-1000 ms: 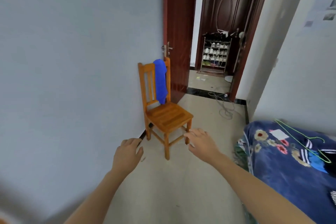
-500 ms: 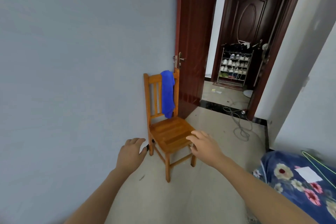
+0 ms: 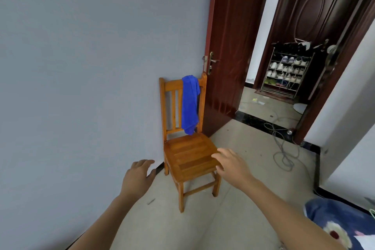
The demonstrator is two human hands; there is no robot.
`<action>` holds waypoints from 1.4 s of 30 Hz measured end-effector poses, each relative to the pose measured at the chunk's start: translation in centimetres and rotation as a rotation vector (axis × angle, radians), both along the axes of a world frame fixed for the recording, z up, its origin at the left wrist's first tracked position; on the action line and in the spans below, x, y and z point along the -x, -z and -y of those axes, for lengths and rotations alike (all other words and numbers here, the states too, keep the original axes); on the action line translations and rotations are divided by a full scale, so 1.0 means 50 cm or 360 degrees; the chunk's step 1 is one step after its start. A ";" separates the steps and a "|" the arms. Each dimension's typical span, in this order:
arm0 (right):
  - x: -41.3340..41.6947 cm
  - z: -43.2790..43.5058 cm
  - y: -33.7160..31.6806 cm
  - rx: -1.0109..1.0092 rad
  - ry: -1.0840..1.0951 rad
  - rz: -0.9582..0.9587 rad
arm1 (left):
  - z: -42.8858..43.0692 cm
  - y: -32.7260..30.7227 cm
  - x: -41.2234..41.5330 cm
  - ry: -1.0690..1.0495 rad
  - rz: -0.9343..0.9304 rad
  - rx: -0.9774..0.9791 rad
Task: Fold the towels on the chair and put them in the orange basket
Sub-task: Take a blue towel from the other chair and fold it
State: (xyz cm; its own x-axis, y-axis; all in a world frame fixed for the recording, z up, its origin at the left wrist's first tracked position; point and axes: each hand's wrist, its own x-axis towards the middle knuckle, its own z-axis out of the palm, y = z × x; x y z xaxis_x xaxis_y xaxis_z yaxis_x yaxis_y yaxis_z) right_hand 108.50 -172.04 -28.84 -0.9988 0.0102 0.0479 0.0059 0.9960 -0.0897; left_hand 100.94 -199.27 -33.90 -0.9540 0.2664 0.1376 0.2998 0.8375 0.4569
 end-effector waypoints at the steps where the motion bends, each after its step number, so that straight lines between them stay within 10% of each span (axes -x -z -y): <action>1: 0.024 -0.012 0.003 0.0003 -0.0010 0.0002 | -0.008 0.006 0.021 -0.0019 0.0011 0.0009; 25: 0.485 -0.580 0.059 0.0042 0.0258 0.0076 | -0.599 0.074 0.536 0.0267 0.0277 -0.0044; 42: 0.859 -0.941 0.026 0.0051 -0.0383 0.0030 | -0.959 0.031 0.712 -0.0526 0.0219 -0.0318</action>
State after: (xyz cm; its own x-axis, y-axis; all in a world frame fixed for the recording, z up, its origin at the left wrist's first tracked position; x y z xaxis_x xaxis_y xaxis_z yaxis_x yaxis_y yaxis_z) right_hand 65.56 -125.01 -30.12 -0.9734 -0.2267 0.0326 -0.2290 0.9656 -0.1234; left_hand 65.32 -151.30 -35.47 -0.9969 -0.0764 0.0206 -0.0457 0.7691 0.6375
